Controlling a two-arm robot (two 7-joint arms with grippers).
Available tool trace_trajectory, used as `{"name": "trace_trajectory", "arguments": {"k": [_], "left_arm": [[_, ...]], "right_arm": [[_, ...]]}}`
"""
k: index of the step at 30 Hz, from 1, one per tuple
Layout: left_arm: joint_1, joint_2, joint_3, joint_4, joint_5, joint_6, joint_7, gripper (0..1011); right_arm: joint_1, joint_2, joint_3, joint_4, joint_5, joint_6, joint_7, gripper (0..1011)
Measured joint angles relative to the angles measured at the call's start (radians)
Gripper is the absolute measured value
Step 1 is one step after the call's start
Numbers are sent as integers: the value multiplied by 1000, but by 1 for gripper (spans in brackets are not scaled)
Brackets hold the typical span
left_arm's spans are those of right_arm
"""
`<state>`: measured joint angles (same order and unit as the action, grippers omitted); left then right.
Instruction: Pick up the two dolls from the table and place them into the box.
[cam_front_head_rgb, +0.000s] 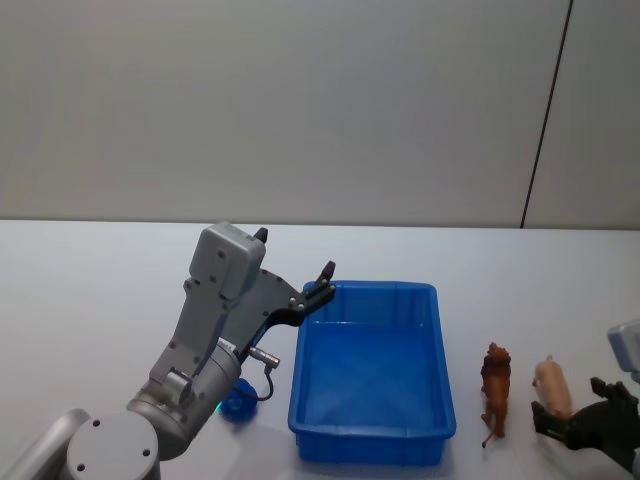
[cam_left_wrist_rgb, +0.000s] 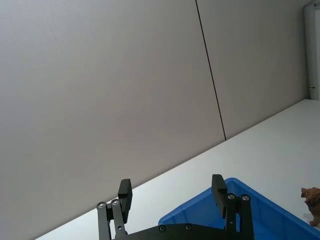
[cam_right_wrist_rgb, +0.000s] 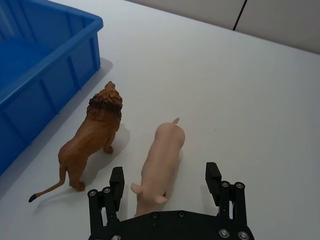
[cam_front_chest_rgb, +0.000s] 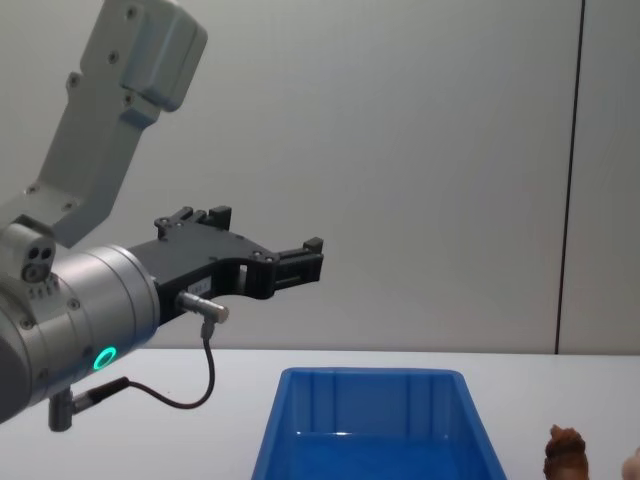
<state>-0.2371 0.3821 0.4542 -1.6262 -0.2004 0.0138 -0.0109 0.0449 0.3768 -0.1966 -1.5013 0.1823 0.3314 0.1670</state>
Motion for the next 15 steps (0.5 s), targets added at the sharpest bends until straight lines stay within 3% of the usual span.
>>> {"name": "trace_trajectory", "arguments": {"k": [3,10,15], "left_arm": [[0,0,0,0,0,0,0,1003],[0,0,0,0,0,0,0,1004],[0,0,0,0,0,0,0,1003]], "right_arm": [[12,-6,-2,19,6,11,11,996],[41,-21,-5,59,15,34,29,855],[61,-31,-7,87,21,42,37,686]]}}
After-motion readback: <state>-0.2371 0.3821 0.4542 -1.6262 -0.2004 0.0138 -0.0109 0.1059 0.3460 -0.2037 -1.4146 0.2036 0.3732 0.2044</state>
